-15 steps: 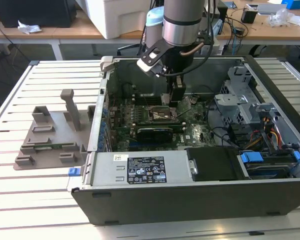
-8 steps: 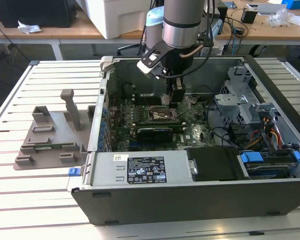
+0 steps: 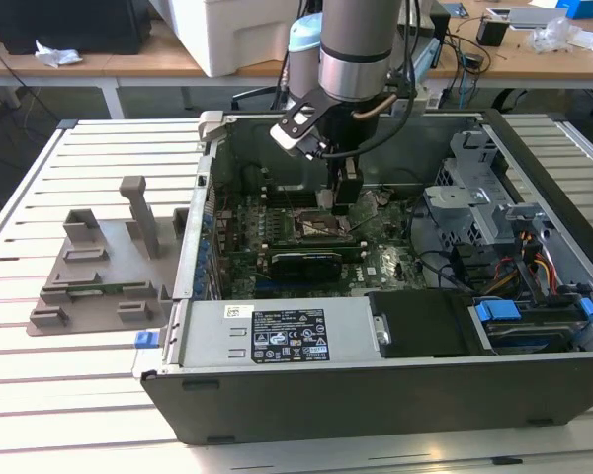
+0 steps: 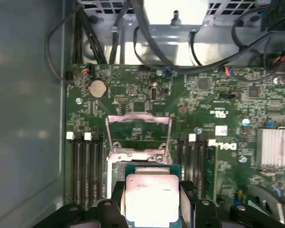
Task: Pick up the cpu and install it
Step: 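Place the cpu into insertion slot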
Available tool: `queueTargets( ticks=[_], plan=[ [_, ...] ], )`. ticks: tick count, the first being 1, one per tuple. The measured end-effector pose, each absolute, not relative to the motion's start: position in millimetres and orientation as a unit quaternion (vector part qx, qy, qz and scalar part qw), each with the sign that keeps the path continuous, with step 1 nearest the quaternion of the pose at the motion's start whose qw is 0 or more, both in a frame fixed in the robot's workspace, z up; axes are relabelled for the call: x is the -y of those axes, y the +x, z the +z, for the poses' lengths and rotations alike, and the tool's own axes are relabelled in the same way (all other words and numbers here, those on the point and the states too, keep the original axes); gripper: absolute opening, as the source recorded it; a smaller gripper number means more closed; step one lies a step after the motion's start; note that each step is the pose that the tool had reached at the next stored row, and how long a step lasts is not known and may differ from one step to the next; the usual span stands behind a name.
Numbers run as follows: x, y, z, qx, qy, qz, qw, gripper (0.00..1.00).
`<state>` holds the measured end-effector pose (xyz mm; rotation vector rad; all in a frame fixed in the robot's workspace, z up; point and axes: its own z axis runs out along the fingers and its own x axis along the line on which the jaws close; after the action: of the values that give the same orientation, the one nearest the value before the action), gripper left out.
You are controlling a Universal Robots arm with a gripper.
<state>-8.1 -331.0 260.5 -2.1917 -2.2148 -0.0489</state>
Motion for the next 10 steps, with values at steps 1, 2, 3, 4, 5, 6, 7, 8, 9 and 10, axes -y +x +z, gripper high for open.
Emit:
queueTargets(
  ticks=[1, 2, 3, 4, 5, 6, 7, 8, 9, 10],
  plan=[
    [328, -11, 259, 0.711, -0.703, -0.014, 0.011, 0.54],
    [327, -14, 258, 0.711, -0.703, -0.014, 0.011, 0.54],
    [327, -18, 258, 0.711, -0.703, -0.014, 0.011, 0.54],
    [327, -20, 258, 0.711, -0.703, -0.014, 0.011, 0.54],
    [326, -23, 258, 0.711, -0.703, -0.014, 0.011, 0.54],
    [326, -24, 257, 0.711, -0.703, -0.014, 0.011, 0.54],
    [326, -24, 257, 0.711, -0.703, -0.014, 0.011, 0.54],
    [326, -24, 256, 0.711, -0.703, -0.014, 0.011, 0.54],
    [326, -24, 256, 0.711, -0.703, -0.014, 0.011, 0.54],
    [326, -24, 256, 0.711, -0.703, -0.014, 0.011, 0.54]
  ],
)
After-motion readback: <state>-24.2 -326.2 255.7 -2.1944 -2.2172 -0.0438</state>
